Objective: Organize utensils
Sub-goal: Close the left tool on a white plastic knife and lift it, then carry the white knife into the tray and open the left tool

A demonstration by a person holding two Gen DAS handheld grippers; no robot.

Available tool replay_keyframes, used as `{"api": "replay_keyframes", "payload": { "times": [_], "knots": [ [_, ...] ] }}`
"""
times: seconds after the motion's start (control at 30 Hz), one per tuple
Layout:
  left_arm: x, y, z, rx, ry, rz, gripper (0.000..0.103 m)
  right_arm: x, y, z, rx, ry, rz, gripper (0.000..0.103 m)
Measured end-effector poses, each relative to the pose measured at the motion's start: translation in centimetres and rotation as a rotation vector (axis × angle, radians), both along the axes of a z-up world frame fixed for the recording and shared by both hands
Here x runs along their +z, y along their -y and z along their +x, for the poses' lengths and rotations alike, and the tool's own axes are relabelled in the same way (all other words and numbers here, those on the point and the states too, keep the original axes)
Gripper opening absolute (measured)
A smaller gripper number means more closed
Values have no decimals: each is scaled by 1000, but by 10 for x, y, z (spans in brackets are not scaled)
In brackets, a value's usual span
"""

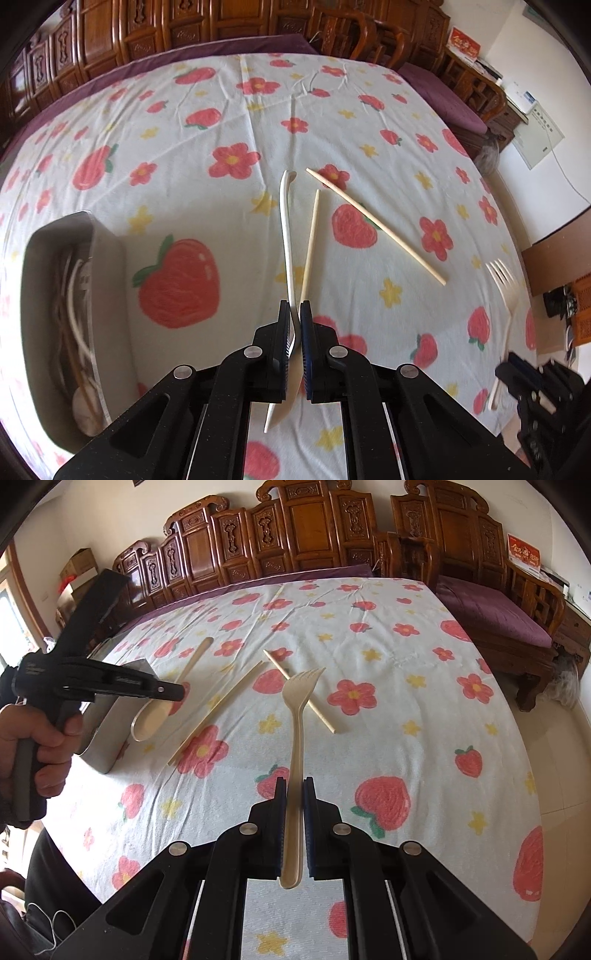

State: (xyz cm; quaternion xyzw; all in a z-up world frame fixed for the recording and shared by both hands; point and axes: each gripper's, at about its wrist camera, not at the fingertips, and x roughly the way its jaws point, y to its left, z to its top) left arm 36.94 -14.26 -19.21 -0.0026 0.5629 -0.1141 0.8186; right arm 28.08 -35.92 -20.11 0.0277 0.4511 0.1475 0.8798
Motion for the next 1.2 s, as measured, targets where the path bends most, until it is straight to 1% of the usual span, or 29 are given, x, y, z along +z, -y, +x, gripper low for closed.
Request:
{"api": "replay_keyframes", "payload": {
  "times": [0.3,0.43,0.57,0.8,0.97,1.2],
  "knots": [
    [25,-16,-32,-52,47,8,5,10,-10,-6,18,29,12,10],
    [33,-24,-45,-69,60,3,5,15,-22,-8,38,42,14,10],
    [39,-34,-55,-83,78,15,5,17,-37,-8,60,50,1,10],
    [50,-60,-63,-62,103,13,5,29,-64,-10,104,63,-11,10],
    [58,-86,-64,-33,127,6,5,40,-90,-8,125,76,2,10],
    [60,-128,-62,12,134,-26,5,50,-132,-4,157,82,4,10]
  ]
}}
